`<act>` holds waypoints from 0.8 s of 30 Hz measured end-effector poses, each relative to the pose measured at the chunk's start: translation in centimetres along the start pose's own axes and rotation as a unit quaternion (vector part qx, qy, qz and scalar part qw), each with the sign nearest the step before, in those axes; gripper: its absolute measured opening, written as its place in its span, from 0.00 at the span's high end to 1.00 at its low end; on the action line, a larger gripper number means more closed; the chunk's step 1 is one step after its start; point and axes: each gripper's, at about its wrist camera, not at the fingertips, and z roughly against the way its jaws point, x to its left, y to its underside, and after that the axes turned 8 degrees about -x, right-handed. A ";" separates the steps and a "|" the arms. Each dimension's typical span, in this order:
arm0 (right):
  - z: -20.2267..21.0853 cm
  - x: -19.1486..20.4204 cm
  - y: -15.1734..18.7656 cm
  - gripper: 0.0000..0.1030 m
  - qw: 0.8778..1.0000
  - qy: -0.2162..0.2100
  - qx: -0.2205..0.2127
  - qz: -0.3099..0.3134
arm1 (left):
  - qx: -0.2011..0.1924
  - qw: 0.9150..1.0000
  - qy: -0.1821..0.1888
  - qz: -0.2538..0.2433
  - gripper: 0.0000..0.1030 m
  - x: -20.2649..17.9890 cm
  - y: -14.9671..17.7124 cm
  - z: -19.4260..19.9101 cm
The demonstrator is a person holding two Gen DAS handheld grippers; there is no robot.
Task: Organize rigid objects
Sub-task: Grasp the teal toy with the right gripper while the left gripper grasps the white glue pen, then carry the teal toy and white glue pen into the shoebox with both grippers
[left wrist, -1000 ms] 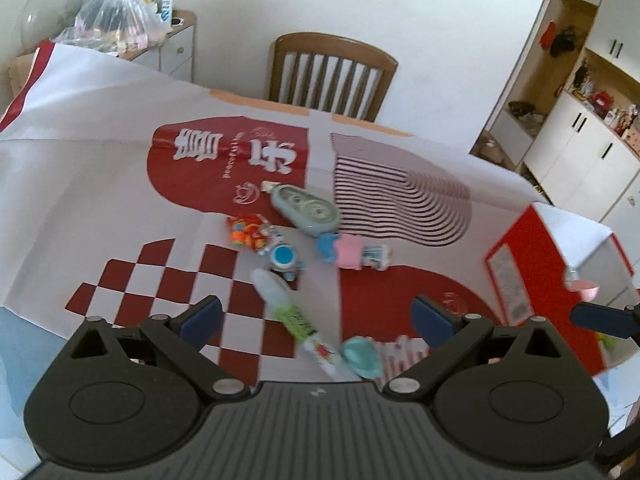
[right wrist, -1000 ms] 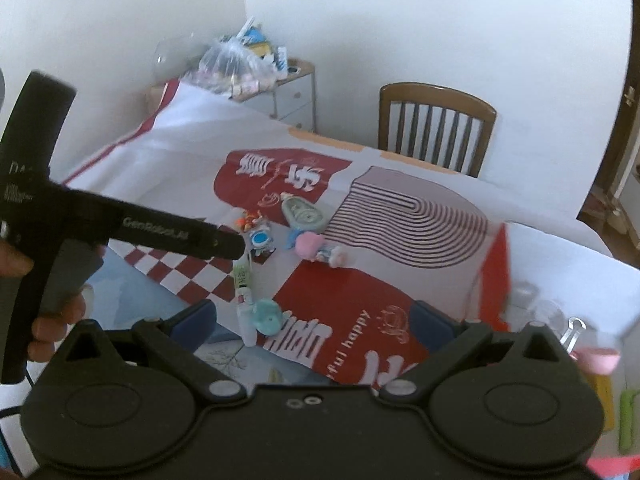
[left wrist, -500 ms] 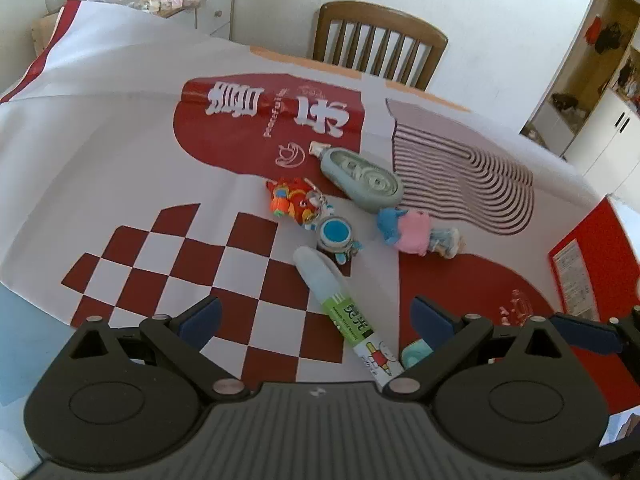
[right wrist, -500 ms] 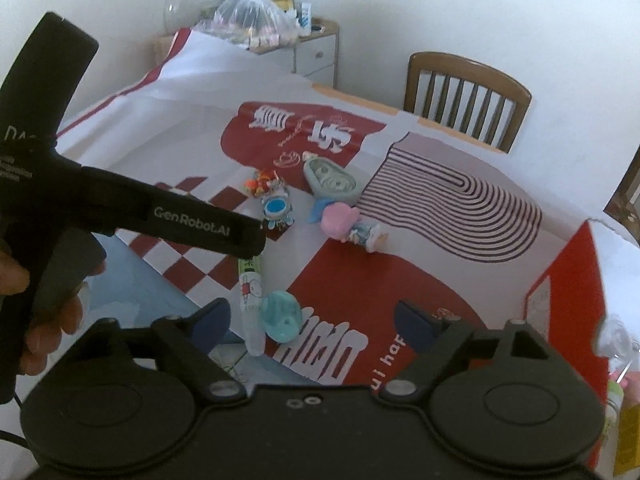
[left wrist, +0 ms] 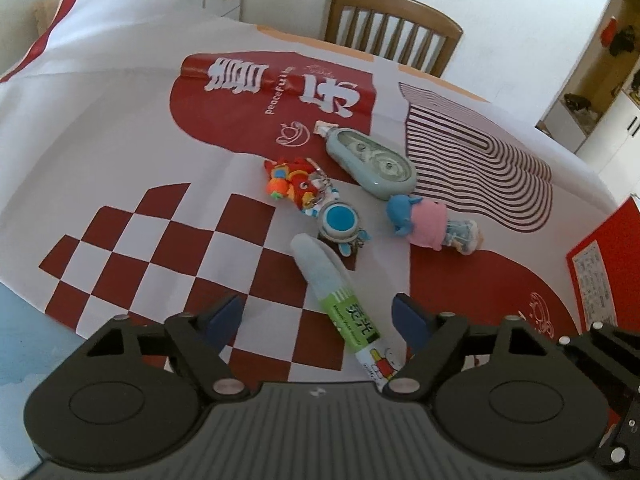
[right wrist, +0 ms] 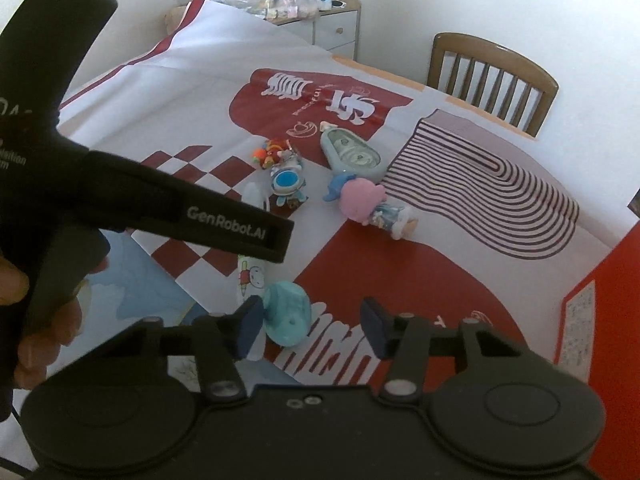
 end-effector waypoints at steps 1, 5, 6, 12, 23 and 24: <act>-0.2 0.0 0.0 0.53 1.000 -0.002 0.001 0.000 | -0.001 1.000 0.000 -0.001 0.22 0.0 0.0 -0.1; -0.5 0.0 0.0 0.55 1.000 -0.003 0.000 -0.002 | -0.007 1.000 -0.006 -0.022 0.23 -0.5 0.4 -0.2; -0.7 0.0 0.0 0.59 1.000 -0.003 0.002 -0.003 | -0.008 1.000 -0.009 -0.028 0.23 -0.7 0.5 -0.3; -1.5 -0.1 0.4 0.64 1.000 0.007 0.015 -0.007 | -0.019 0.998 -0.027 -0.053 0.32 -1.4 0.8 -0.5; -1.6 -0.1 0.3 0.72 0.999 0.027 0.011 -0.014 | -0.034 0.997 -0.033 -0.066 0.74 -1.1 0.5 -0.4; -1.6 -0.1 0.3 0.72 0.999 0.029 0.012 -0.016 | -0.032 0.997 -0.029 -0.060 0.77 -0.8 0.5 -0.4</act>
